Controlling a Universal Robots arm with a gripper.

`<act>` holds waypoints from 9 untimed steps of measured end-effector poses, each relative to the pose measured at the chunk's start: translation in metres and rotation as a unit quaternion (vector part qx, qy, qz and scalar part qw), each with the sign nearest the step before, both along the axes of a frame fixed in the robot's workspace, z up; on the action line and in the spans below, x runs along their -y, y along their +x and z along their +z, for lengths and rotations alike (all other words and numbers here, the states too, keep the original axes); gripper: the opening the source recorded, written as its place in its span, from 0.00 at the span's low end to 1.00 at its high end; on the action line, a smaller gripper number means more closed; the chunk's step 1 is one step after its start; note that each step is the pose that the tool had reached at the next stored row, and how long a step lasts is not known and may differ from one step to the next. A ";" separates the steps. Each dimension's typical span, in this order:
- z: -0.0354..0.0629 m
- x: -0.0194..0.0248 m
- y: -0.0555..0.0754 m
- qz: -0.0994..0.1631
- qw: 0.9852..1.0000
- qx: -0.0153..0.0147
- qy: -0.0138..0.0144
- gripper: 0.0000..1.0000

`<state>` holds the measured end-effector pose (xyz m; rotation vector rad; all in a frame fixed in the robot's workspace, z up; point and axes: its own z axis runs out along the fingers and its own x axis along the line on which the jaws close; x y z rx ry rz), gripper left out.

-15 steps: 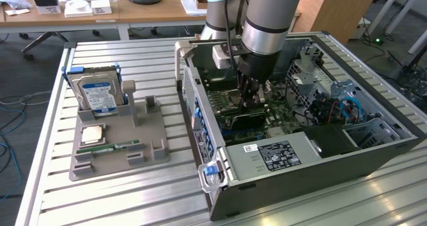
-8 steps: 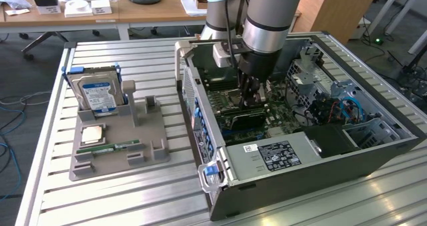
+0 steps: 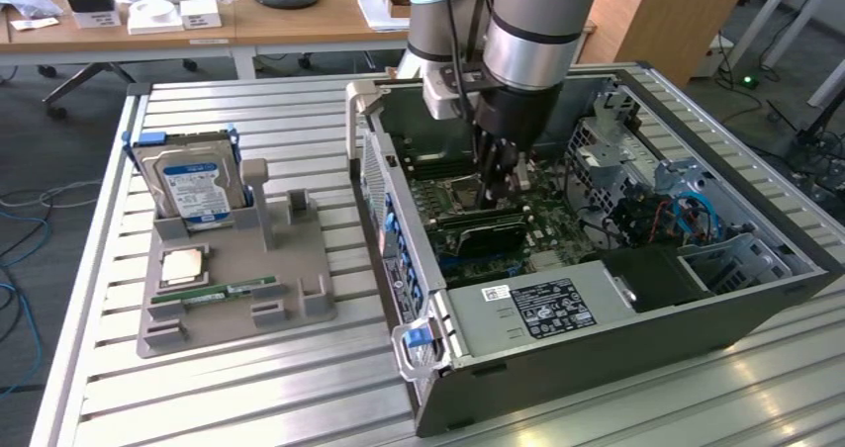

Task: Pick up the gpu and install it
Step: 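Press down on the gpu until it lock into place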

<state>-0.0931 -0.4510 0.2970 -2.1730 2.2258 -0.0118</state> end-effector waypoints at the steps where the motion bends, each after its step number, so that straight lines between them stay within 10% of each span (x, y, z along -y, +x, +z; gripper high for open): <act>1: 0.0030 0.0000 0.000 0.000 1.000 0.000 0.000 0.11; 9: 0.0220 -0.0001 0.000 0.000 1.000 0.000 0.000 0.11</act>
